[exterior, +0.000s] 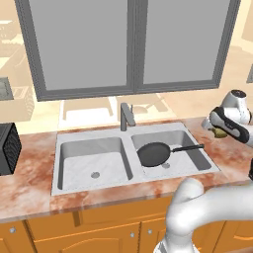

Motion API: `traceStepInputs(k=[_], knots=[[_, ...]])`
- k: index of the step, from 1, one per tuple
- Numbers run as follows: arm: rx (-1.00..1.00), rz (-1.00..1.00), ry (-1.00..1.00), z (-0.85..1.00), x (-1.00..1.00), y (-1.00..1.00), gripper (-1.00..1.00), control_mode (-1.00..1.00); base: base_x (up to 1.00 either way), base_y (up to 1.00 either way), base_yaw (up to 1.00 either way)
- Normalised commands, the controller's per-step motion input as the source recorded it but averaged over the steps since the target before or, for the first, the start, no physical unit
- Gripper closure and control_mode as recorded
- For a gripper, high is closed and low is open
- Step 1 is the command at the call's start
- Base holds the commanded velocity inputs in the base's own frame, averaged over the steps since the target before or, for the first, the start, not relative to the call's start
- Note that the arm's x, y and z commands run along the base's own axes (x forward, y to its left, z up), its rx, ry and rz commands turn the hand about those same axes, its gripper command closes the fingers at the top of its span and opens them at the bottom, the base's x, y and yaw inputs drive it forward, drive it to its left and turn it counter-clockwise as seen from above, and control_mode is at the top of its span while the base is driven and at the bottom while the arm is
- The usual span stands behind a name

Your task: Pick the pan and sponge and place them into the sink. Then turn on the water.

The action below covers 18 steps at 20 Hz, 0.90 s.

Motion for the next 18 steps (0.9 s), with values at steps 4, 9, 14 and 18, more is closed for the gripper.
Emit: traceStepInputs(k=[4, 9, 14, 18], knots=[[0.00, 0.02, 0.00, 0.00, -0.11, 0.71, 1.00, -1.00, 0.00, 0.00, 0.00], [0.00, 0.05, 0.00, -0.02, -0.24, 0.69, 1.00, -1.00, 0.00, 0.00, 0.00], [0.00, 0.09, -0.01, -0.23, -0.45, 0.59, 1.00, -1.00, 0.00, 0.00, 0.00], [0.00, 0.11, -0.04, -0.40, -0.43, 0.54, 1.00, -1.00, 0.00, 0.00, 0.00]])
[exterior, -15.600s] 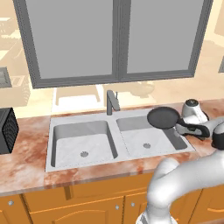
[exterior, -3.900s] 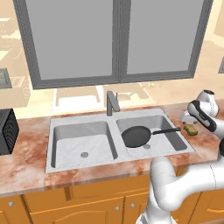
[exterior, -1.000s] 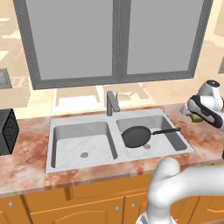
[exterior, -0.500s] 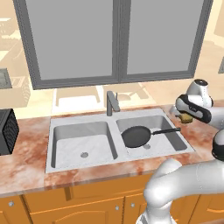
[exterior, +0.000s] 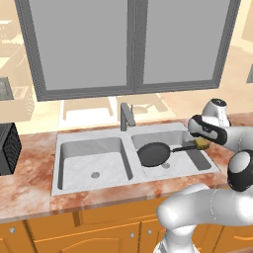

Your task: Pick the pan and sponge and place them into the sink. Then turn on the water.

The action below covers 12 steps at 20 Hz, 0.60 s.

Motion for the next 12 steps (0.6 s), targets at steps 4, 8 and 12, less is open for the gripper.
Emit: traceStepInputs(k=[4, 8, 12], knots=[[0.00, 0.13, -0.06, -0.46, -0.15, 0.24, 1.00, -1.00, 0.00, 0.00, 0.00], [0.00, 0.13, -0.03, -0.47, 0.00, 0.21, 1.00, -1.00, 0.00, 0.00, 0.00], [0.00, 0.12, -0.01, -0.36, 0.03, 0.16, 1.00, -1.00, 0.00, 0.00, 0.00]])
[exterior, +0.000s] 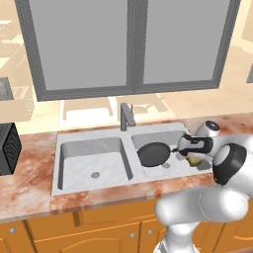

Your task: Pick the pan and sponge and place them into the sink. Then turn on the water.

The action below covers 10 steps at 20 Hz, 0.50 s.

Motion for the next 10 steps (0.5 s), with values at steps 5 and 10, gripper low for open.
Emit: traceStepInputs(k=[5, 10], knots=[[0.00, 0.11, -0.01, -0.26, 0.20, 0.13, 1.00, -1.00, 0.00, 0.00, 0.00], [0.00, 0.09, 0.00, -0.14, 0.32, 0.17, 1.00, -1.00, 0.00, 0.00, 0.00]])
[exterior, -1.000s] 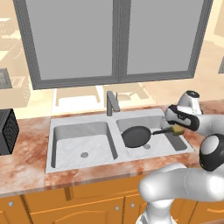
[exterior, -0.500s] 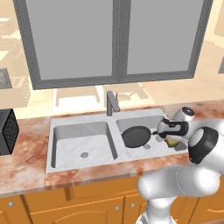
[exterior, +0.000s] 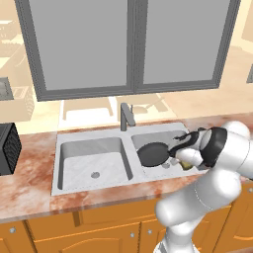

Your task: Pick the pan and sponge and place them into the sink. Then turn on the water.

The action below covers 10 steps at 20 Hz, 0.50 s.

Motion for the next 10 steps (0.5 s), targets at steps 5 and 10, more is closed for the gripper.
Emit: traceStepInputs(k=[5, 10], knots=[[0.00, 0.06, 0.00, -0.01, 0.37, 0.11, 1.00, -1.00, 0.00, 0.00, 0.00], [0.00, 0.02, 0.00, 0.00, 0.37, 0.00, 1.00, -1.00, 0.00, 0.00, 0.00]])
